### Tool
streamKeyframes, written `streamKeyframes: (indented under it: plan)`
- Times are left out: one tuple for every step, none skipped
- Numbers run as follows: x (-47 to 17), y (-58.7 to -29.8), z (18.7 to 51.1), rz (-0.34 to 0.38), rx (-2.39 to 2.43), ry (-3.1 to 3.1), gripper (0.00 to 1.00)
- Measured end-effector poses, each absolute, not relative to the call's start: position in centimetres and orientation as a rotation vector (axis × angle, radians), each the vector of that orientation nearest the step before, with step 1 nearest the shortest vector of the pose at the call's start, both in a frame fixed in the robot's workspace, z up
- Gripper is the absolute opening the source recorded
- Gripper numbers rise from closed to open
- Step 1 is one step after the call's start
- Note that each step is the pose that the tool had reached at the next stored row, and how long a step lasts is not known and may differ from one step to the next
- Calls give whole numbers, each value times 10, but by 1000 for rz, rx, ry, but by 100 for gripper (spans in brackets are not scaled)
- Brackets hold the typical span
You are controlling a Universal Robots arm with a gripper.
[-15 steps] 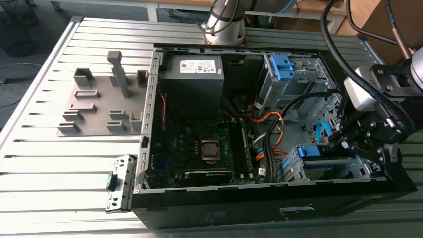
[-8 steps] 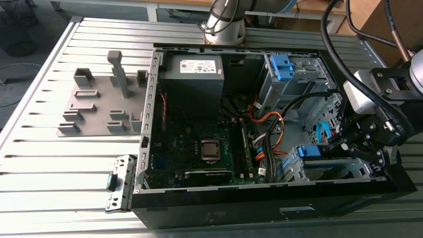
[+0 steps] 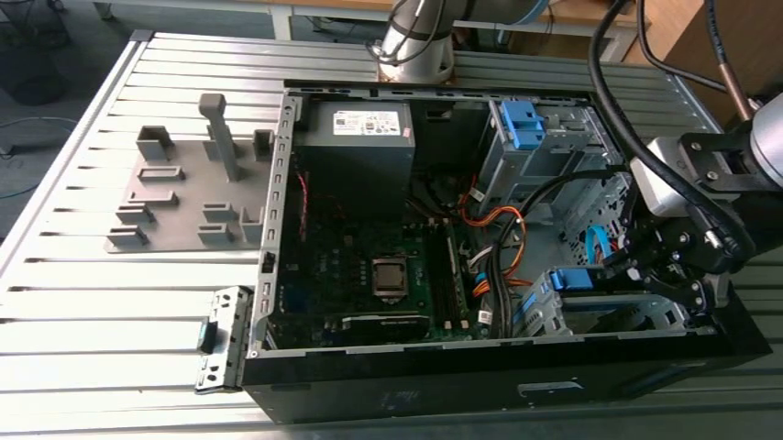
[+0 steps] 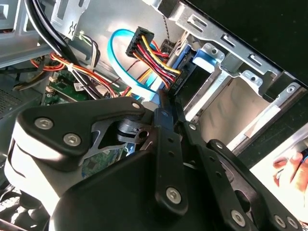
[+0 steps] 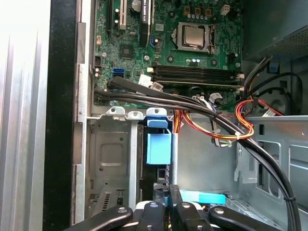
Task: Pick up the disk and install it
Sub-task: 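Insert the second disk wire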
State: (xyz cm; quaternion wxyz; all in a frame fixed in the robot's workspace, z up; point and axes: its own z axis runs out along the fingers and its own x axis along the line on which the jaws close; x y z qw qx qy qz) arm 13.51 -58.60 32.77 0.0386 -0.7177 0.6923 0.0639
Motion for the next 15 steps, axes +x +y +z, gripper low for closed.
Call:
streamKeyframes:
  plan:
    - [135, -586, 327, 196, -2201, 2123, 16]
    - [135, -586, 326, 196, -2201, 2124, 16]
    - [135, -586, 326, 196, -2201, 2124, 16]
    - [135, -586, 326, 196, -2201, 2123, 16]
    - [135, -586, 325, 196, -2201, 2123, 16]
    - [135, -586, 325, 196, -2201, 2123, 16]
    - [135, -586, 325, 196, -2201, 2123, 16]
    - [135, -586, 325, 196, -2201, 2123, 16]
    - [135, -586, 325, 197, -2200, 2123, 16]
    - [135, -586, 324, 198, -2200, 2122, 17]
    - [135, -586, 324, 198, -2200, 2122, 17]
    - [135, -586, 324, 197, -2200, 2122, 23]
    - [135, -586, 325, 197, -2201, 2123, 23]
    - [135, -586, 326, 196, -2201, 2123, 23]
    - [135, -586, 328, 197, -2200, 2123, 23]
